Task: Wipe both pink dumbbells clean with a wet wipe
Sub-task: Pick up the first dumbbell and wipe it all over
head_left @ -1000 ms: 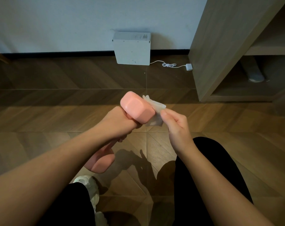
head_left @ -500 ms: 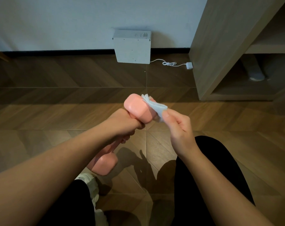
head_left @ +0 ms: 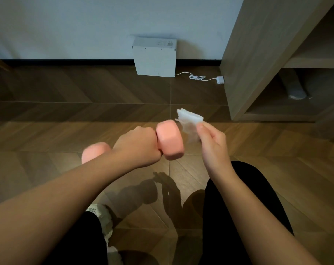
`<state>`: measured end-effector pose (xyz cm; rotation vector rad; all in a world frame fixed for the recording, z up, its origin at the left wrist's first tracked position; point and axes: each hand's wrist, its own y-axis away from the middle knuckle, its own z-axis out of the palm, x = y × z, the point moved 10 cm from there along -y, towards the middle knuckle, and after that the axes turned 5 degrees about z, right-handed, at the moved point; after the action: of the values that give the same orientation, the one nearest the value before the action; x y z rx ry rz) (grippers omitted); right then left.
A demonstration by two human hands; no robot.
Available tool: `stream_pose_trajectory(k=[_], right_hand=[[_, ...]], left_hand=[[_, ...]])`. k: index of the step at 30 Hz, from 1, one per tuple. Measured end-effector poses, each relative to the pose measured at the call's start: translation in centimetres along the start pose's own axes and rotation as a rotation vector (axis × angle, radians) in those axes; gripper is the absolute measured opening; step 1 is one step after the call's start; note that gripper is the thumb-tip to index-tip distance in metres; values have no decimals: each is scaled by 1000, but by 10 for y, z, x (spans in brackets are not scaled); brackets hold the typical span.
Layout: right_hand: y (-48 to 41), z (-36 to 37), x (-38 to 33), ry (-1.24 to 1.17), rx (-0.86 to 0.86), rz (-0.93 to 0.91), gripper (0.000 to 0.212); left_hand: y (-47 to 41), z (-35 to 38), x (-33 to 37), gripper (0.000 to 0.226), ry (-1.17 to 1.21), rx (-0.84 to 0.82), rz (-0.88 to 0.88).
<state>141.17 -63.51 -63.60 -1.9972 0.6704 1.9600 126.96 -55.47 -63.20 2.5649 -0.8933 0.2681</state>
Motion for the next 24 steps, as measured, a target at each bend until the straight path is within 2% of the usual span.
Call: stream_pose_trajectory(k=[2, 4, 7, 11, 12, 14, 16, 18, 20, 23, 24], right_hand=[[2, 13, 4, 30, -108, 14, 27], [4, 26, 10, 61, -192, 57, 29], [5, 32, 12, 63, -220, 89, 32], [15, 34, -13, -54, -185, -125, 25], [17, 34, -16, -70, -171, -151, 23], [15, 35, -10, -56, -134, -100, 20], [11, 33, 10, -12, -81, 37, 25], [11, 32, 27, -2, -52, 148, 31], [11, 31, 26, -33, -27, 113, 32], [14, 29, 7, -108, 2, -27, 24], [16, 29, 0, -127, -10, -79, 24]], left_hand=[[2, 4, -1, 25, -132, -10, 31], [3, 5, 4, 24, -190, -26, 75], [4, 11, 9, 25, -207, -62, 119], [3, 13, 13, 4, -158, -106, 149], [2, 15, 13, 10, -116, -122, 145], [4, 19, 13, 12, -26, -161, 135], [7, 20, 15, 3, -16, -158, 141], [8, 15, 16, 19, -63, -120, 143], [6, 10, 18, 19, -50, -118, 149], [5, 16, 22, 2, 73, -210, 171], [6, 21, 24, 7, 111, -251, 178]])
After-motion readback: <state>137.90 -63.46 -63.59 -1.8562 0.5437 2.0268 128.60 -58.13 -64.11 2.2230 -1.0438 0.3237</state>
